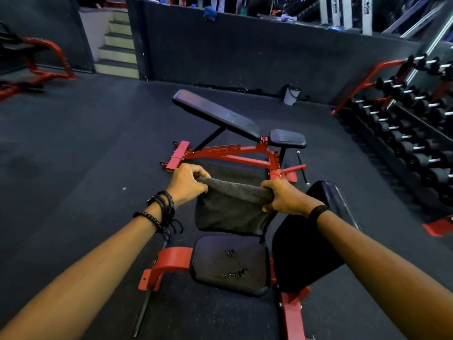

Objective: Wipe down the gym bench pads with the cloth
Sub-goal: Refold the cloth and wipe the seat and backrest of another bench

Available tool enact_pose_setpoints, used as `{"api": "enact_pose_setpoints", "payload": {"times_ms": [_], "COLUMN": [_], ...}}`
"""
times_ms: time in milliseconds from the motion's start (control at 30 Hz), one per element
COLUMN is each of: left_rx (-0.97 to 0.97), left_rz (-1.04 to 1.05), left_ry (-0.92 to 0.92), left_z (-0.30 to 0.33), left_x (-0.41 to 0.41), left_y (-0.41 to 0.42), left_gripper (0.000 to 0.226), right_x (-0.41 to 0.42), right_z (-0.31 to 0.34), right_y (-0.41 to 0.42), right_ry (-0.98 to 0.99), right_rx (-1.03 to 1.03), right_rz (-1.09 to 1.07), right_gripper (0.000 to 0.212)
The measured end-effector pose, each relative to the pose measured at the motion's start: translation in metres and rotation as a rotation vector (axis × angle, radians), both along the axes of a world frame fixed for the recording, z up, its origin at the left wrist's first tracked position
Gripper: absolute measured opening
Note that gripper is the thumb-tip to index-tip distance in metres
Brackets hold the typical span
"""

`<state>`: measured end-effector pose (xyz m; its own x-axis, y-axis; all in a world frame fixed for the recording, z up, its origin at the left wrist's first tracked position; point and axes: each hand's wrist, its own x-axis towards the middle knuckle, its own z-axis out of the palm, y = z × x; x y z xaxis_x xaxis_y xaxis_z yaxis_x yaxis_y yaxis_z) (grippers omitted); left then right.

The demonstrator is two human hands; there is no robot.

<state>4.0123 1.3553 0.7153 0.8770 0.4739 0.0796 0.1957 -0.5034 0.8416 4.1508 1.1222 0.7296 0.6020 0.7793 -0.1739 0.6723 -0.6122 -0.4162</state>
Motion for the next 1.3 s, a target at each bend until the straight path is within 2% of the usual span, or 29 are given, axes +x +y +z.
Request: {"api": "enact_pose_setpoints", "payload": {"times_ms": [133, 333, 533, 633, 767, 833, 900, 967, 1067, 1167, 1233, 1300], "left_rx": [-0.253, -0.447, -0.432, -0.414, -0.361, -0.359, -0.376, -0.358, -0.156, 0.066, 0.146, 0.202], "left_rz": [0.035, -0.003, 0.024, 0.005, -0.010, -0.040, -0.082, -0.129, -0.214, -0.338, -0.433, -0.532], "left_ry": [0.102, 0.201, 0.195, 0.156, 0.164, 0.172, 0.188, 0.223, 0.287, 0.373, 0.416, 0.450], "left_z": [-0.015, -0.040, -0.046, -0.040, -0.040, -0.043, -0.050, -0.061, -0.084, -0.117, -0.140, -0.165], "left_x": [0.006, 0.027, 0.062, 0.089, 0.118, 0.131, 0.143, 0.154, 0.173, 0.189, 0.197, 0.201], "left_y": [0.000, 0.003, 0.022, 0.037, 0.054, 0.063, 0.070, 0.074, 0.075, 0.072, 0.070, 0.068], "left_gripper": [0.027, 0.024, 0.026, 0.030, 0.037, 0.041, 0.041, 0.037, 0.031, 0.035, 0.037, 0.038], "right_x": [-0.001, 0.007, 0.041, 0.066, 0.092, 0.103, 0.113, 0.117, 0.119, 0.109, 0.094, 0.072], "right_z": [-0.026, -0.073, -0.089, -0.088, -0.088, -0.085, -0.086, -0.093, -0.114, -0.141, -0.165, -0.192], "right_y": [-0.007, -0.009, 0.007, 0.016, 0.024, 0.028, 0.032, 0.035, 0.037, 0.038, 0.040, 0.041], "right_ry": [0.175, 0.441, 0.531, 0.638, 0.877, 0.901, 0.791, 0.634, 0.426, 0.266, 0.216, 0.263], "right_rx": [0.119, 0.312, 0.481, 0.620, 0.858, 0.907, 0.854, 0.715, 0.504, 0.300, 0.158, 0.070], "right_rz": [-0.154, -0.400, -0.381, -0.380, -0.476, -0.506, -0.528, -0.540, -0.576, -0.616, -0.652, -0.696], "right_gripper": [0.034, 0.032, 0.036, 0.036, 0.037, 0.034, 0.035, 0.038, 0.042, 0.044, 0.047, 0.045]}}
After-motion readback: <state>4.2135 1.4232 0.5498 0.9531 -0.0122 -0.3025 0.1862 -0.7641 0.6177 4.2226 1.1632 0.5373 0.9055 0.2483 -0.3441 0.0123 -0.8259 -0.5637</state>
